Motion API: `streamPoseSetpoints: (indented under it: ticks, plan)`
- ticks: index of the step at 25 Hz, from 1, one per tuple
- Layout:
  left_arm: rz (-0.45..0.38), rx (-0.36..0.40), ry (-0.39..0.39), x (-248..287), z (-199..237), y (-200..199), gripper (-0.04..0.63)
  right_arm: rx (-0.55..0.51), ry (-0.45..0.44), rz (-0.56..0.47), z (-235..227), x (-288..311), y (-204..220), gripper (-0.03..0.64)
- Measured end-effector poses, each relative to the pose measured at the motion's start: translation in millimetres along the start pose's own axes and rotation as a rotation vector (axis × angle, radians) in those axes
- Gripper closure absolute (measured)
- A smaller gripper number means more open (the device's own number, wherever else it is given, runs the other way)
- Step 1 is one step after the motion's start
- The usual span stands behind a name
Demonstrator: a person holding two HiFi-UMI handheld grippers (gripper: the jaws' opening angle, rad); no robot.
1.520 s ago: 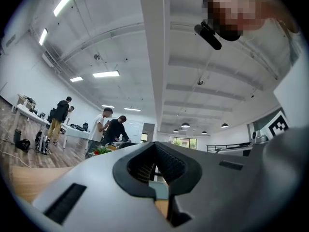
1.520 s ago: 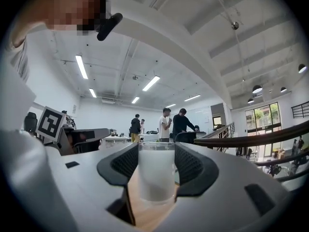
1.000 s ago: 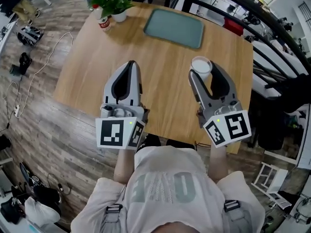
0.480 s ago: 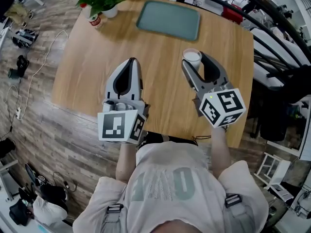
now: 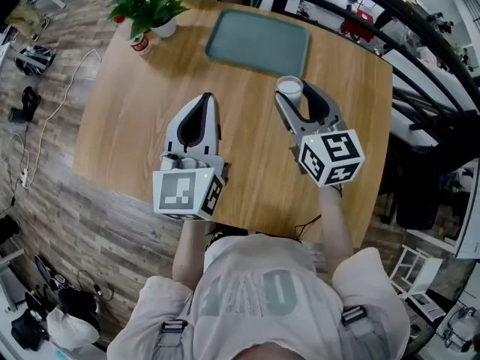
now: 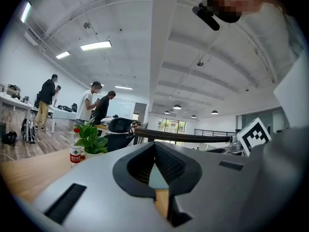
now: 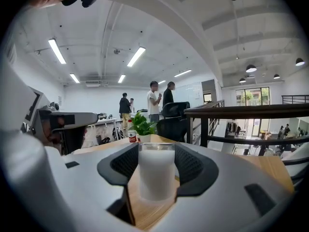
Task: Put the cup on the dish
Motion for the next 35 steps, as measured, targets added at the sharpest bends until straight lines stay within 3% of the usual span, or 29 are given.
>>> streamPoseSetpoints:
  ticks: [12,23,27,35]
  plan:
    - [0.043,0.013,0.043,144,12,23,0.588,-0.063,0.114,0.04,-119,136,26,0.376]
    - [0.136,-0.029,0.006,213,53,71,0.588,0.026,0.149,0.088,-189,258,88,0.377]
    - [0.16,-0.038,-0.003,232,62,87,0.588,0.02,0.158,0.117,-209,280,107,0.38]
    - [0.192,-0.073,0.021,253,55,113,0.588,-0.034,0.163,0.116,-221,270,104,0.38]
Point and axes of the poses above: the fingertips, and each gripper's own axes: x forward along the fingers, z to its left, y out of its underside, the point moved 7 cm from there along -x, backward along the fingers, and after that the axes turned 14 degrees about -x, right-handed, at the moved point
